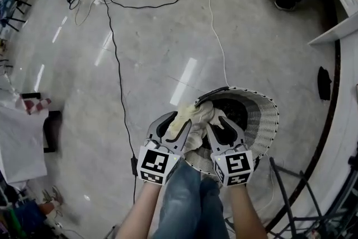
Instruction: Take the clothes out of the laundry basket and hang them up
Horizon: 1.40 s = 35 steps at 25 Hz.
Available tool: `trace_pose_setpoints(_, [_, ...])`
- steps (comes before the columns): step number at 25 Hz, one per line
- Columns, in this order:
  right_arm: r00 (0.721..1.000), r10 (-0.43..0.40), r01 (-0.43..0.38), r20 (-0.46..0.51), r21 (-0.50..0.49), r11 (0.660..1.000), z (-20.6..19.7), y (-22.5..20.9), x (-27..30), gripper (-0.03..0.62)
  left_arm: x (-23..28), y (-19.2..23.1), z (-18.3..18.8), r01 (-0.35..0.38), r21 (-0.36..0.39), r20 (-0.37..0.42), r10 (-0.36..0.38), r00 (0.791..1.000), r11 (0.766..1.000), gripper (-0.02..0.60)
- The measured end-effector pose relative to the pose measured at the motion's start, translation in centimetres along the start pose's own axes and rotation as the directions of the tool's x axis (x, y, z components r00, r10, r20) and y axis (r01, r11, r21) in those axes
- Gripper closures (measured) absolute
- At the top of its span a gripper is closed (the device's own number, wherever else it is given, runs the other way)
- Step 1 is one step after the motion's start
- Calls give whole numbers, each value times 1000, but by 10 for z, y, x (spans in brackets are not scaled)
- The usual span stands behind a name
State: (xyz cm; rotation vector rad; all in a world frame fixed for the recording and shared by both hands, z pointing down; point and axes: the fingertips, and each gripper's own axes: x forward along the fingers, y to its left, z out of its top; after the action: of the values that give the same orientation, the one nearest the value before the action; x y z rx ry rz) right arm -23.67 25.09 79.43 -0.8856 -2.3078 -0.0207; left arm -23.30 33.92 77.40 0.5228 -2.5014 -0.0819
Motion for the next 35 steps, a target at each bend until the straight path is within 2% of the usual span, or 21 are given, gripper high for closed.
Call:
trace_pose_setpoints(8, [986, 90, -103, -144, -87, 991, -94, 8, 79, 445, 30, 23, -51, -7, -19, 1, 7, 1000, 1000, 411])
trace_pose_setpoints(14, [961, 151, -191, -233, -158, 969, -133, 8, 114, 445, 43, 30, -65, -3, -17, 14, 3, 1000, 1000, 413])
trace_pose_setpoints(19, [931, 251, -306, -265, -191, 933, -140, 17, 129, 454, 46, 30, -71, -6, -24, 21, 7, 1000, 1000, 420])
trace_pose_setpoints(23, [910, 299, -372, -286, -248, 895, -141, 30, 136, 564, 45, 29, -72, -13, -26, 17, 13, 1000, 1000, 422])
trace_pose_setpoints(28, [922, 279, -333, -268, -183, 925, -136, 21, 120, 577, 41, 26, -69, -17, -25, 8, 18, 1000, 1000, 423])
trace_pose_setpoints(35, [944, 269, -298, -193, -141, 944, -107, 15, 82, 580, 38, 7, -43, -1, -20, 17, 1, 1000, 1000, 426])
